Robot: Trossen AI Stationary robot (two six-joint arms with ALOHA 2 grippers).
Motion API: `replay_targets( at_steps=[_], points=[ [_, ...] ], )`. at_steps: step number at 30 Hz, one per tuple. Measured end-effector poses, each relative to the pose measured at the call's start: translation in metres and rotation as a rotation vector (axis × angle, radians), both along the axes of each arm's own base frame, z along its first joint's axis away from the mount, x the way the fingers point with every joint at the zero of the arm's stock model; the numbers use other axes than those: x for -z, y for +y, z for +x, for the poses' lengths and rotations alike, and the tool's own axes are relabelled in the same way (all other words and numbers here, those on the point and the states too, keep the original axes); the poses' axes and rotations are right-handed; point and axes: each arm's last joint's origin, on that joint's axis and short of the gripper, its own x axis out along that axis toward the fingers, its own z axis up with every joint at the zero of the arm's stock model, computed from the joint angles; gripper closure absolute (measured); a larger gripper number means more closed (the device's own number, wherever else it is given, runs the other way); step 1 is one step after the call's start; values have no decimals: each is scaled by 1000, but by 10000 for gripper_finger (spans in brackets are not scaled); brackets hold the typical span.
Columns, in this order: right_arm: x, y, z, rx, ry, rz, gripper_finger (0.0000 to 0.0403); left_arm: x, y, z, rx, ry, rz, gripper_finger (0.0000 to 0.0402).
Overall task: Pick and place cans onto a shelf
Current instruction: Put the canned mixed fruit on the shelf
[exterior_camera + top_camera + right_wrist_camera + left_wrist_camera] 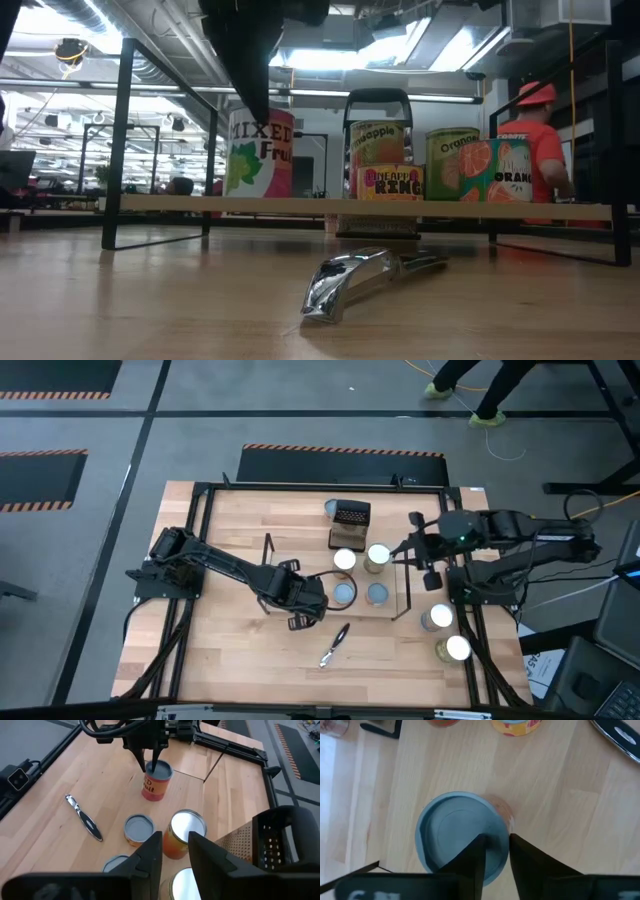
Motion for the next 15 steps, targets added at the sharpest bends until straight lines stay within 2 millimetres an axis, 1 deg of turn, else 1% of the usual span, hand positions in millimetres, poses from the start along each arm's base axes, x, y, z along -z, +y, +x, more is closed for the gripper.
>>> replay_targets(
  at_steps=[6,7,15],
  points=[
    [-2,0,-5,0,-14,2,304,-1,-1,4,43,-30,5,386],
    [-2,0,-5,1,-14,3,304,-1,-1,5,50,-35,6,391],
    [-2,0,-4,2,-12,4,304,-3,-3,13,125,-104,0,393]
  ],
)
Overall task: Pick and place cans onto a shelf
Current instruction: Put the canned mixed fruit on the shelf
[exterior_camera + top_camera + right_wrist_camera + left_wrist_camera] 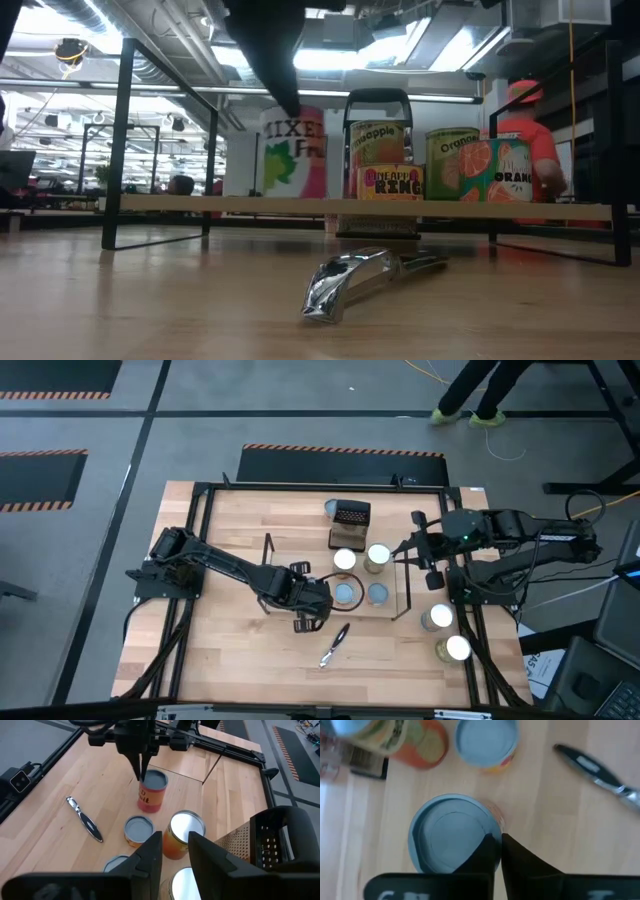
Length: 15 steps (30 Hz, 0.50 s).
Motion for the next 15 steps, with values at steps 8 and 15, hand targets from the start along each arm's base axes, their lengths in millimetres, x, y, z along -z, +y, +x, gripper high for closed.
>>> replay_targets(
  at_steps=[8,15],
  points=[
    [0,0,0,0,0,1,304,-2,8,7,-2,-44,-12,391],
    [0,0,0,-1,0,2,304,-1,10,8,0,-34,-64,389]
  ],
)
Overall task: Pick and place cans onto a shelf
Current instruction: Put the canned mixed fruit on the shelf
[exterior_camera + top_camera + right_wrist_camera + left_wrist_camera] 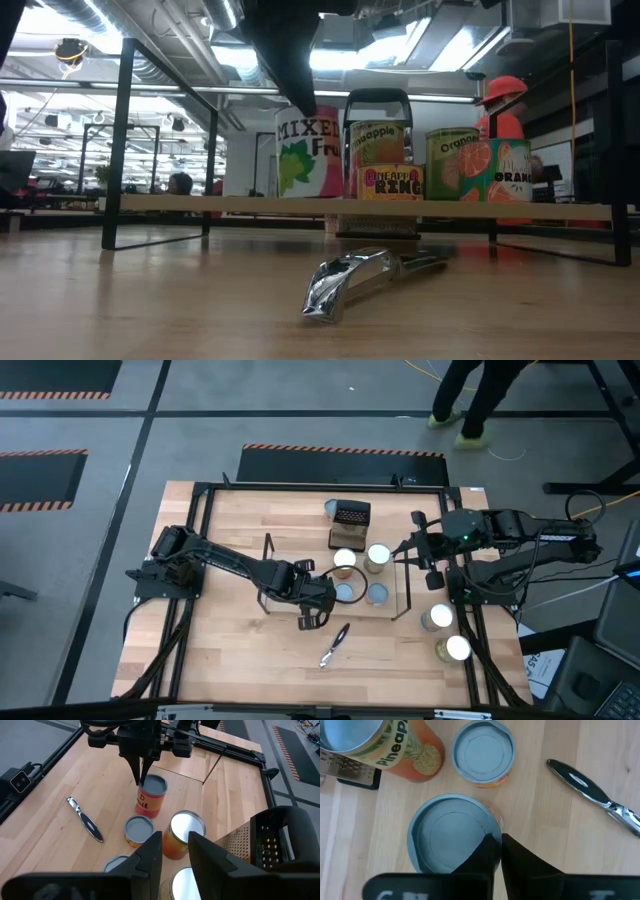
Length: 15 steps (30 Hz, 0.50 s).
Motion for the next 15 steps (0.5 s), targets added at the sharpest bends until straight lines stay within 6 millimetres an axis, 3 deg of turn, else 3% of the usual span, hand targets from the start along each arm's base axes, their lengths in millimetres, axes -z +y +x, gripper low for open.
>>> replay_targets(
  at_steps=[15],
  points=[
    [0,0,0,0,1,0,304,0,0,0,-3,-2,6,346]
  ],
)
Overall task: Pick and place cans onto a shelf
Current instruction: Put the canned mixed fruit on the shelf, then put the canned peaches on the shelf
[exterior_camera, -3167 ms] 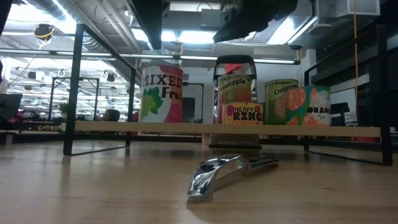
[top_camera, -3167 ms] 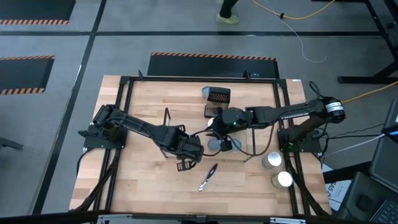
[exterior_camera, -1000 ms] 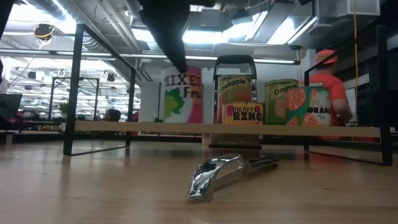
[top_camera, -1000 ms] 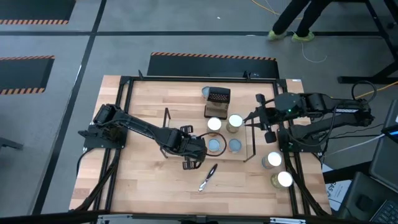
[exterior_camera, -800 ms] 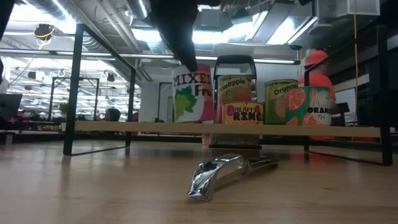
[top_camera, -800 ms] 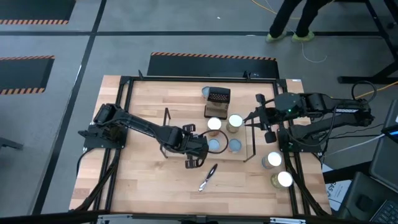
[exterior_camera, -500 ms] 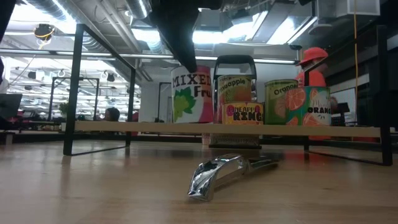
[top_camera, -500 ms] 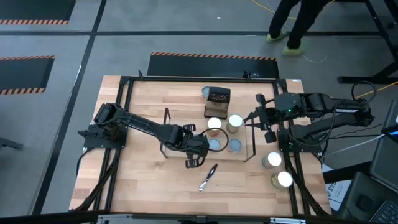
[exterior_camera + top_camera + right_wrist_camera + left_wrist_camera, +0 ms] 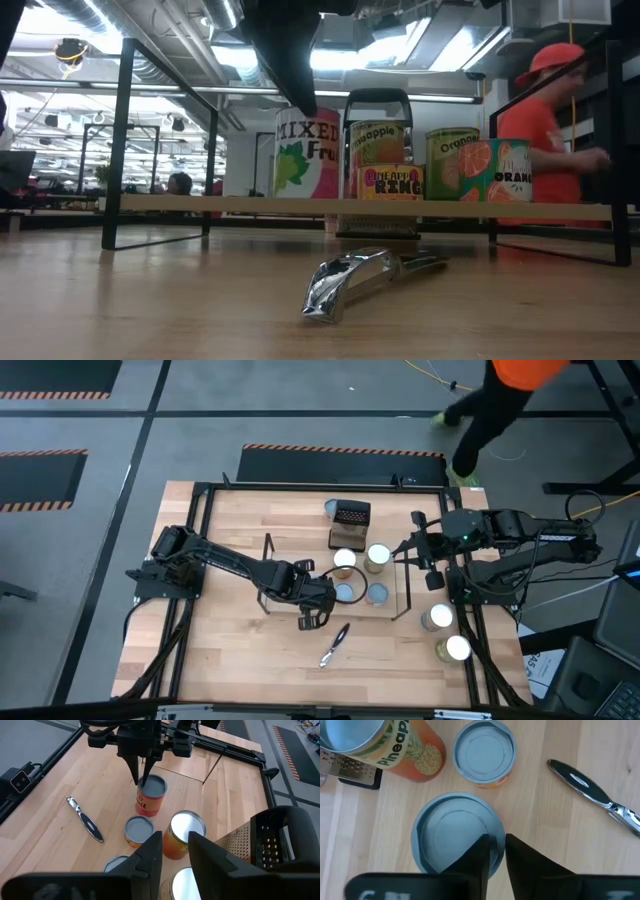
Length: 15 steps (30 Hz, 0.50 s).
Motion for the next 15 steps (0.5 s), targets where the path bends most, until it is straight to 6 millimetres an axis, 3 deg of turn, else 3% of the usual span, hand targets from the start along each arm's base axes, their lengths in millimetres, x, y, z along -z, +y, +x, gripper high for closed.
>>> replay_targets(
  at_steps=[7,15],
  points=[
    [0,0,0,0,0,0,304,-2,0,1,18,-17,5,331],
    [0,0,0,0,0,0,304,-21,2,-6,14,-75,14,335]
  ],
)
